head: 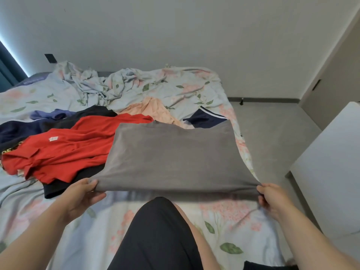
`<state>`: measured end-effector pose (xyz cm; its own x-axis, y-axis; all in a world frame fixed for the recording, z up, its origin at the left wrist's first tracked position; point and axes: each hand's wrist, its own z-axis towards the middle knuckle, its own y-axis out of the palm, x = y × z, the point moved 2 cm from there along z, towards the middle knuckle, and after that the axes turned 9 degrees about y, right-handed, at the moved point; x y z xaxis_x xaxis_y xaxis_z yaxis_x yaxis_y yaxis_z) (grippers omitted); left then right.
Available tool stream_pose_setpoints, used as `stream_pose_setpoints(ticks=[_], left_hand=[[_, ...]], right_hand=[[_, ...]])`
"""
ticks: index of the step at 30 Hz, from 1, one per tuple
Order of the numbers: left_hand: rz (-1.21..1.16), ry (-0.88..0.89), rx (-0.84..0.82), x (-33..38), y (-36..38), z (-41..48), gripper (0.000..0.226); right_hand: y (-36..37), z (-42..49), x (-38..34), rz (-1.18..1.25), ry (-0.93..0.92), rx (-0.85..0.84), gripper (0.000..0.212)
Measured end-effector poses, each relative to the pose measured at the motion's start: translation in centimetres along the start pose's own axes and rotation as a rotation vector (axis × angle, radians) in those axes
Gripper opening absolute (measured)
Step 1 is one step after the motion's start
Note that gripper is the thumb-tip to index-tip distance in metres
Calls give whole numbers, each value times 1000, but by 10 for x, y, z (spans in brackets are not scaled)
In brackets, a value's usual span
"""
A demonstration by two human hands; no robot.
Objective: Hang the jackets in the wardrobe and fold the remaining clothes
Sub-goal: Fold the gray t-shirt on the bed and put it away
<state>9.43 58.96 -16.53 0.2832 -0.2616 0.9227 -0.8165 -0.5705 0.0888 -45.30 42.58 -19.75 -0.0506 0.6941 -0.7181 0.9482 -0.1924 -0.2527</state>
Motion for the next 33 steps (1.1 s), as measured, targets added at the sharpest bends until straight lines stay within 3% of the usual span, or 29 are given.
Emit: stream_pose_setpoints(ticks=[3, 7, 10, 12, 17, 19, 22, 25, 28, 30, 33], left_hand=[[-89, -19, -116, -12, 7, -10, 16], [299, -68, -288, -29, 18, -23, 15], [456, -29, -152, -35, 19, -22, 7], [490, 26, -37, -33, 19, -19, 13], [311, 11, 109, -32, 16, -12, 22], [245, 42, 146, -27, 19, -12, 23], [258, 193, 215, -10, 23, -14, 20], [160, 345, 250, 23, 28, -21, 27], [14, 411, 190, 69, 41, -28, 20], [-14, 472, 98, 102, 50, -34, 18], [216, 667, 29, 154, 64, -52, 27]], right_hand=[[-7, 0, 2, 6, 24, 15, 26], [-6, -2, 12, -120, 8, -27, 16], [-5, -3, 16, -197, -33, -63, 11], [-7, -2, 16, -183, -28, -74, 17], [0, -7, 12, -45, 68, -142, 14], [4, -14, 5, -43, -32, -118, 8], [1, -24, -15, -50, -250, -107, 16], [-9, -35, -40, 24, -317, -163, 23], [-20, -52, -71, 95, -368, -242, 14], [-27, -67, -99, 53, -482, -228, 19], [-35, -96, -147, -110, -676, -113, 20]])
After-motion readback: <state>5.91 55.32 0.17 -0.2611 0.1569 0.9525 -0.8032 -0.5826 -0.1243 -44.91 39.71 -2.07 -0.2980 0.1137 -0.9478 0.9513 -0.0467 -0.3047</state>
